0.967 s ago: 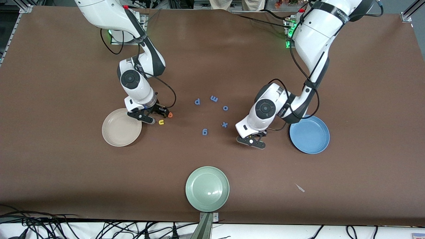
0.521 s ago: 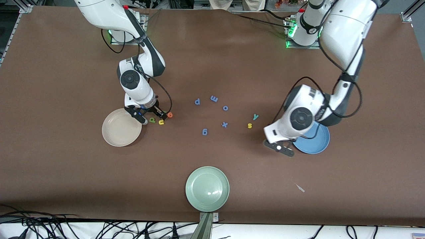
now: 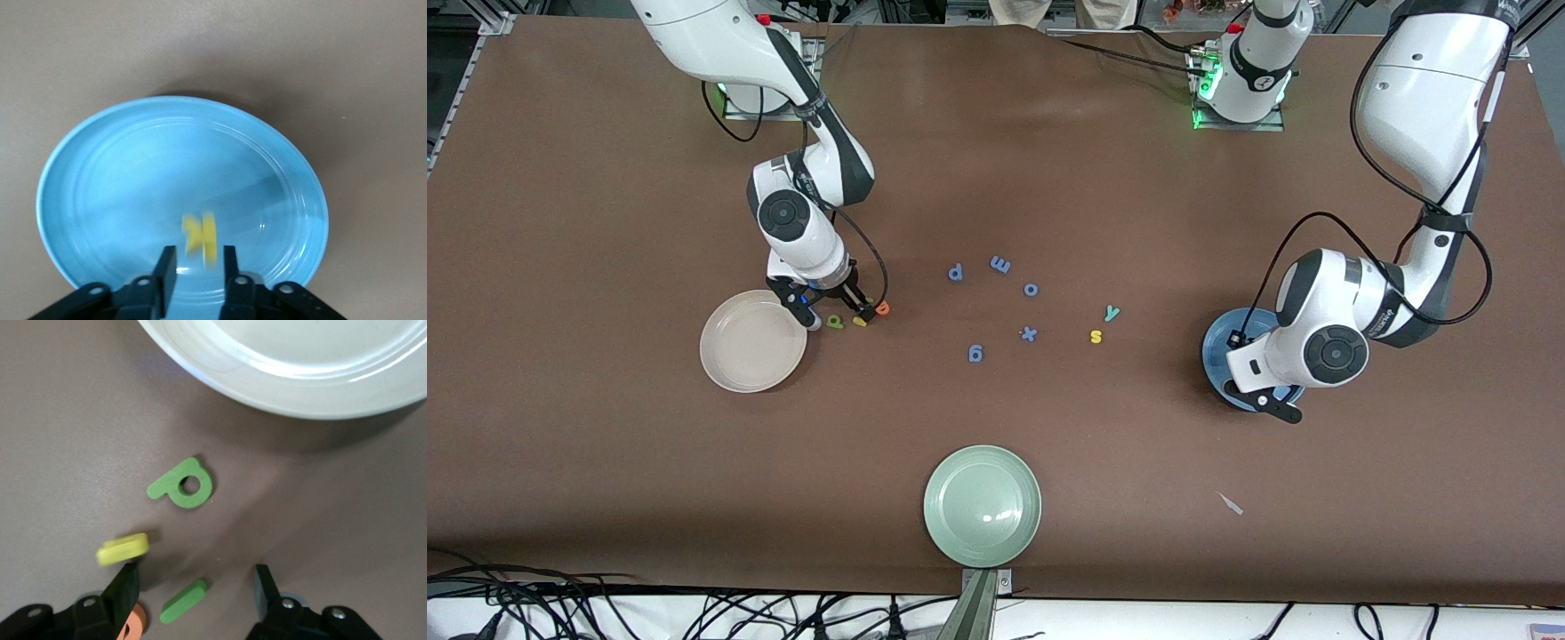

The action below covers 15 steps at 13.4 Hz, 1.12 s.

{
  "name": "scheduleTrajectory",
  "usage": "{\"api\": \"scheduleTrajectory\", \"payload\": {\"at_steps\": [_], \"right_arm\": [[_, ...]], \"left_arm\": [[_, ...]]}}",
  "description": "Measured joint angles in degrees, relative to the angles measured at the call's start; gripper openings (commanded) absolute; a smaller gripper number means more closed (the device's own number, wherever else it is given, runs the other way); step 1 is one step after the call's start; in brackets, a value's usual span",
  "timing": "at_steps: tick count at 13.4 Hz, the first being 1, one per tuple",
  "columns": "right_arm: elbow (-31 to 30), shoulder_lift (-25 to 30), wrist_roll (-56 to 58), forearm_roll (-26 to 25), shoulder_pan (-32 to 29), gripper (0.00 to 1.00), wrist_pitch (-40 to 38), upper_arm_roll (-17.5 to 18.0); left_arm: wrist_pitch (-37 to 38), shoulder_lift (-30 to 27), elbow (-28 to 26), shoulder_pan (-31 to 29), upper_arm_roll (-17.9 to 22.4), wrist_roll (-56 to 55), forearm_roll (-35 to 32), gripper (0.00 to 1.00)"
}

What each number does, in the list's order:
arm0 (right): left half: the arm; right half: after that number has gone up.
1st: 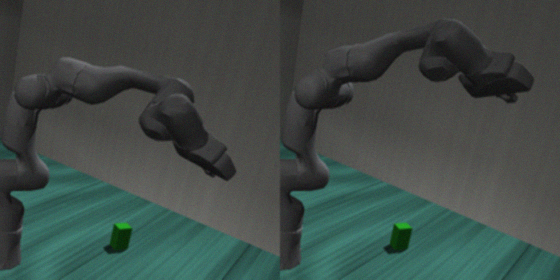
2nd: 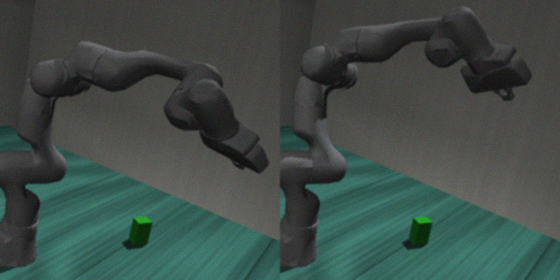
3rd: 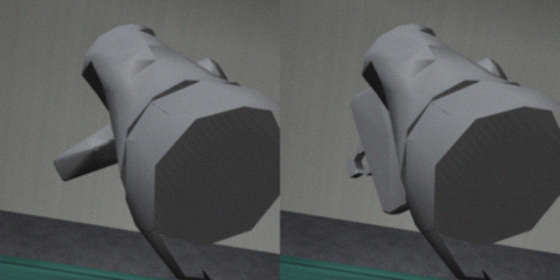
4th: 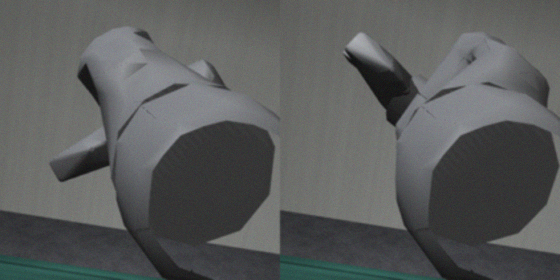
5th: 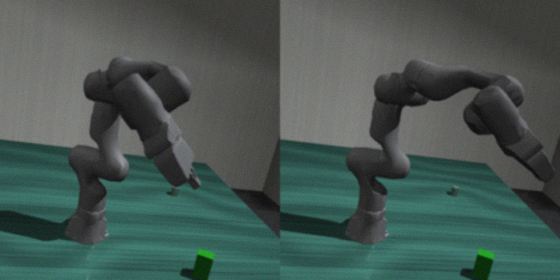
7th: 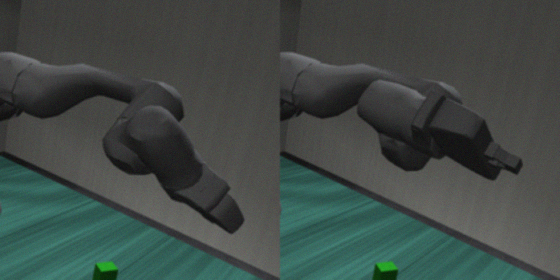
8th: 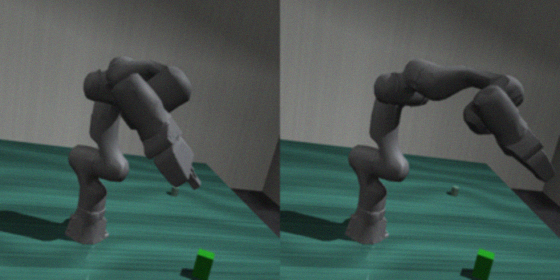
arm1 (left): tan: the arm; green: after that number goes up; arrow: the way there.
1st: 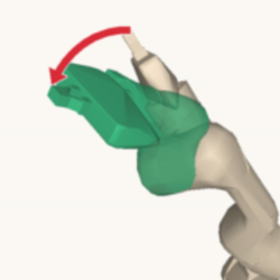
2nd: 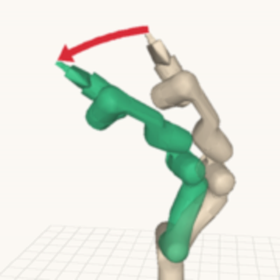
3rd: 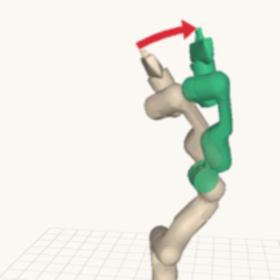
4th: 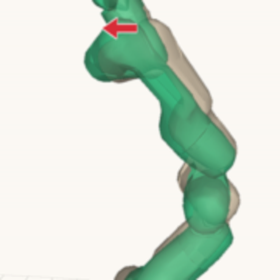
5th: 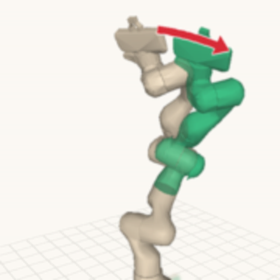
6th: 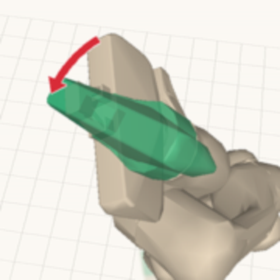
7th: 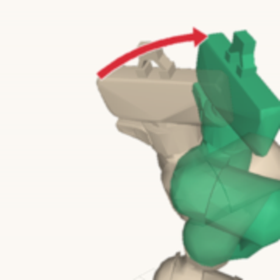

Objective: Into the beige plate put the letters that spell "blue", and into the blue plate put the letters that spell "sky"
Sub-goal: 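Drop yellow k on the blue plate while the right gripper lifts the bar, then drop the bar in the white plate while the left gripper grasps s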

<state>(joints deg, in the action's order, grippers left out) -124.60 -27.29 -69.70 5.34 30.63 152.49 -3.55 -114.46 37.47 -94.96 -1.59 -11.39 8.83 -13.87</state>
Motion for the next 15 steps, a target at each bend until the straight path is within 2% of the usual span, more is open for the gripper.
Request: {"api": "scheduleTrajectory", "payload": {"at_steps": [2,5,7,9,14,15], "right_arm": [[0.0,-0.1,-0.2,0.0,0.0,0.78,0.0,0.4],[0.0,-0.1,-0.2,0.0,0.0,0.73,0.0,0.5],[0.0,-0.1,-0.4,0.0,0.0,0.57,0.0,0.5],[0.2,0.2,-0.6,0.0,0.0,0.41,0.1,0.7],[0.2,0.6,-1.3,0.0,0.0,0.0,-0.2,1.2],[0.2,0.6,-1.3,0.0,0.0,0.0,-0.2,1.2]], "left_arm": [[0.0,-0.3,0.1,0.5,-1.4,-0.1,0.0,1.0],[0.0,-1.1,0.4,0.9,-6.5,-5.7,0.0,1.0],[0.0,-1.3,0.3,1.4,-10.6,-15.4,0.0,1.0],[-0.3,-1.1,0.1,3.8,-12.7,-24.9,0.0,1.0],[-8.0,2.7,-0.7,10.4,-12.8,-44.0,-0.1,0.99],[-9.7,3.6,-0.7,10.6,-12.7,-44.8,-0.1,0.97]]}}
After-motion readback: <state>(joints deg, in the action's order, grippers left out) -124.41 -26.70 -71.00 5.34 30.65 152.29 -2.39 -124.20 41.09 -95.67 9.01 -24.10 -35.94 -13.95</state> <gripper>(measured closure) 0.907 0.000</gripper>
